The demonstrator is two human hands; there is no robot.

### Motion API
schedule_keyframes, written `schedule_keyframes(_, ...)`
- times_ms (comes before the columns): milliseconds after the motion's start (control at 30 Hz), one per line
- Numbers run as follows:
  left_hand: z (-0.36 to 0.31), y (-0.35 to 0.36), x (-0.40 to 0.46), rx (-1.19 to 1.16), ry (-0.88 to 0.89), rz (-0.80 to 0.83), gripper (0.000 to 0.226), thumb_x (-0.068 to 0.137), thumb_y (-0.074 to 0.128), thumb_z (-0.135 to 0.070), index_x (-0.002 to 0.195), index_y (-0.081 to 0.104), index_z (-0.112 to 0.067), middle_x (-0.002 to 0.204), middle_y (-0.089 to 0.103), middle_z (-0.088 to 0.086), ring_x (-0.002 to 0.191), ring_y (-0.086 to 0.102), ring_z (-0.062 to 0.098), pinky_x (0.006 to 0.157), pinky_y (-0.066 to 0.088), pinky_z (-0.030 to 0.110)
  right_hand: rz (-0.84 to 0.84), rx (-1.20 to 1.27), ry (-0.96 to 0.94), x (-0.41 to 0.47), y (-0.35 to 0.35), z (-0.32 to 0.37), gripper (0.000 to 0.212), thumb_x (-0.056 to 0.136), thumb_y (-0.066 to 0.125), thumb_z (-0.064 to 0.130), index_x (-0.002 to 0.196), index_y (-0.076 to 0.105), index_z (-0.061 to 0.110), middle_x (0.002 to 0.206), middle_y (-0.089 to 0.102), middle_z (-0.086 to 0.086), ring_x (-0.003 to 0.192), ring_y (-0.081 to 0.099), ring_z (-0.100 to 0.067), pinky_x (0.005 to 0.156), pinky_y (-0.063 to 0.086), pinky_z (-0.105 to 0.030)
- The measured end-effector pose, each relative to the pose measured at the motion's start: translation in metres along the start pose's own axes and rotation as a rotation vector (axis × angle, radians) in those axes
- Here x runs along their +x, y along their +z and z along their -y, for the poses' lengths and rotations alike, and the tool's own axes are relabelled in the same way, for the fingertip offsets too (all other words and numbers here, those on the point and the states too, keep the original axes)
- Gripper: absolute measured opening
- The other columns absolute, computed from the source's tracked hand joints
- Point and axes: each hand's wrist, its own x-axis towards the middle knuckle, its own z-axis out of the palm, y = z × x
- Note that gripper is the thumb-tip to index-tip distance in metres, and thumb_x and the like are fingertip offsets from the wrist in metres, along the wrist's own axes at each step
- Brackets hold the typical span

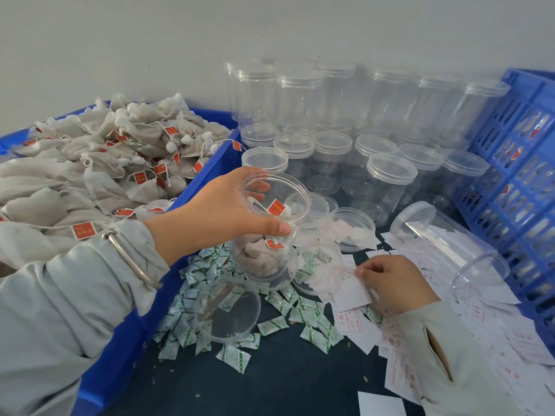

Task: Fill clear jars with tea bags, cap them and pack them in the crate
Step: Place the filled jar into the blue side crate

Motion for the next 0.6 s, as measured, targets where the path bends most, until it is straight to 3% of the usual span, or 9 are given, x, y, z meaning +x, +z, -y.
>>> schedule_keyframes(133,-0.0007,0.0001,-0.0004,0.009,0.000,-0.001,0.105,0.032,0.077,-0.066,0.127,0.043,-0.040,0.119,0.057,-0.020,0.113,0.055,0.000,0.102,0.045,0.037,-0.056,0.030,-0.001,0.0019,0.0020,-0.0014,0.018,0.093,0.058,0.017,0.085,0.074,0.016,0.078,0.065,0.006,0.073,0.056,-0.008,0.059,0.036,-0.020)
schedule_keyframes(267,-0.0010,0.0001,-0.0003,0.011,0.005,-0.001,0.100,0.034,0.081,-0.063,0.123,0.042,-0.043,0.118,0.056,-0.021,0.113,0.054,-0.001,0.102,0.044,0.035,-0.279,-0.055,-0.062,0.0002,-0.0007,-0.0011,0.022,0.093,0.058,0.020,0.079,0.074,0.023,0.068,0.058,0.011,0.062,0.049,-0.006,0.054,0.031,-0.019)
schedule_keyframes(333,-0.0014,0.0001,-0.0001,0.009,0.009,-0.001,0.100,0.036,0.084,-0.063,0.124,0.042,-0.042,0.117,0.056,-0.022,0.112,0.054,-0.002,0.101,0.044,0.032,-0.390,-0.071,-0.088,-0.0004,-0.0035,-0.0012,0.022,0.095,0.055,0.024,0.087,0.075,0.020,0.079,0.063,0.004,0.069,0.049,-0.013,0.064,0.033,-0.022)
schedule_keyframes(400,-0.0021,0.0001,-0.0006,0.007,0.019,0.005,0.101,0.035,0.082,-0.065,0.125,0.042,-0.041,0.116,0.055,-0.022,0.111,0.054,-0.004,0.097,0.044,0.026,-0.461,-0.050,-0.096,-0.0003,-0.0048,-0.0017,0.024,0.095,0.053,0.026,0.103,0.073,0.015,0.094,0.066,-0.003,0.081,0.050,-0.016,0.075,0.035,-0.025)
schedule_keyframes(500,-0.0045,0.0005,-0.0022,0.014,0.046,0.020,0.096,0.036,0.075,-0.064,0.123,0.041,-0.043,0.114,0.054,-0.025,0.106,0.051,-0.011,0.084,0.040,0.012,-0.556,-0.022,-0.134,-0.0014,-0.0037,-0.0002,0.025,0.095,0.054,0.026,0.103,0.074,0.013,0.083,0.061,0.001,0.079,0.051,-0.017,0.075,0.035,-0.024)
schedule_keyframes(600,-0.0066,0.0004,-0.0030,0.022,0.053,0.024,0.095,0.037,0.075,-0.063,0.123,0.039,-0.044,0.113,0.052,-0.026,0.104,0.049,-0.014,0.080,0.036,0.006,-0.645,0.061,-0.155,-0.0049,-0.0030,0.0045,0.023,0.094,0.057,0.023,0.102,0.074,0.011,0.083,0.062,0.002,0.077,0.050,-0.014,0.070,0.034,-0.017)
